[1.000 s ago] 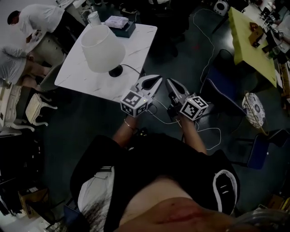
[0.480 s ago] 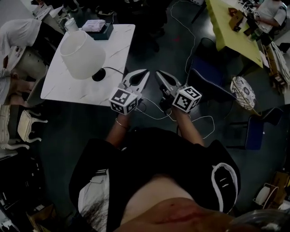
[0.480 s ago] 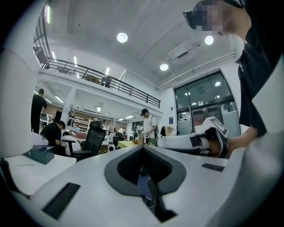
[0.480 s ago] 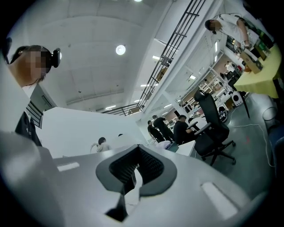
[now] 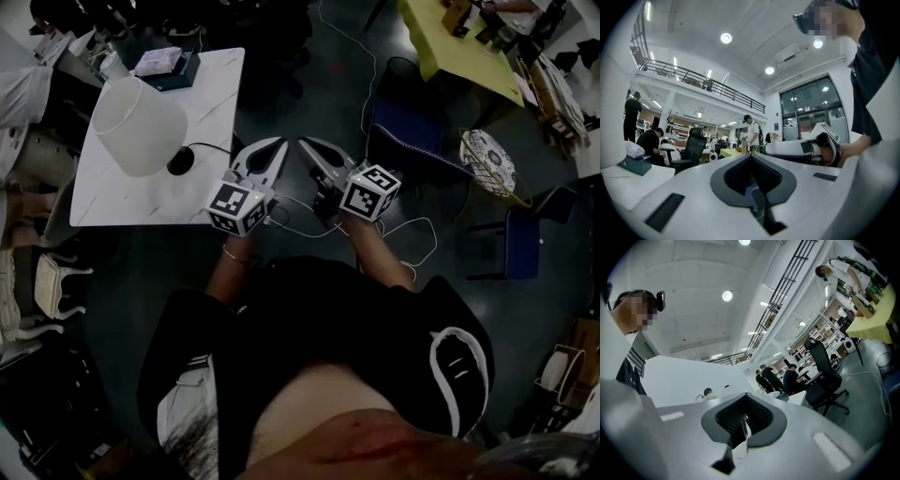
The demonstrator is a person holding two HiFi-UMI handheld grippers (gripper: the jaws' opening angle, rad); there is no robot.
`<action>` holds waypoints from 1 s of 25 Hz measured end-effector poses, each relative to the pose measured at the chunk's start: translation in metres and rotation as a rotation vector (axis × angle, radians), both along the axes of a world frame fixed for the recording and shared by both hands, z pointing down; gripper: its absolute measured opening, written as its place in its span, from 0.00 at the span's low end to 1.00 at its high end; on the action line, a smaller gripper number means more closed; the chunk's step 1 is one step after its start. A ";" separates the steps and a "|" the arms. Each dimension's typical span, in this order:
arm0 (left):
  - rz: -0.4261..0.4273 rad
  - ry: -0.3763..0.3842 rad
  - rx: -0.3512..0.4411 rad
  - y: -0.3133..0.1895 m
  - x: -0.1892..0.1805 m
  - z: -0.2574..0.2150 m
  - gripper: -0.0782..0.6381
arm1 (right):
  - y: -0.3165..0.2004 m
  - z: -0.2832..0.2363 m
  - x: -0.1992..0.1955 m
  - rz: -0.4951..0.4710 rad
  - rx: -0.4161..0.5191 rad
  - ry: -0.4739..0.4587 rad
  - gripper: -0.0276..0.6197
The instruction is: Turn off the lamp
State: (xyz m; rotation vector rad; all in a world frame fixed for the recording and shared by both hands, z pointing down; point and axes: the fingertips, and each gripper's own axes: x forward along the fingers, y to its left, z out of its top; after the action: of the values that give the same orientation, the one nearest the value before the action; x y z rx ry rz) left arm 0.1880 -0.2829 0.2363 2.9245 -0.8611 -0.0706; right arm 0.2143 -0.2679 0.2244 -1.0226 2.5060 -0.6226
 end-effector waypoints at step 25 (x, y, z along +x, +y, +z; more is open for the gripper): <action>-0.057 0.000 -0.043 0.005 -0.009 0.000 0.12 | 0.005 -0.002 0.004 0.006 -0.019 -0.008 0.04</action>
State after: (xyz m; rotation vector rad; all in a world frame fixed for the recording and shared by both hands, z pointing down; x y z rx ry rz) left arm 0.1792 -0.2779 0.2363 2.8606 -0.9349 -0.0557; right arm 0.2186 -0.2629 0.2229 -1.0315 2.4940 -0.6481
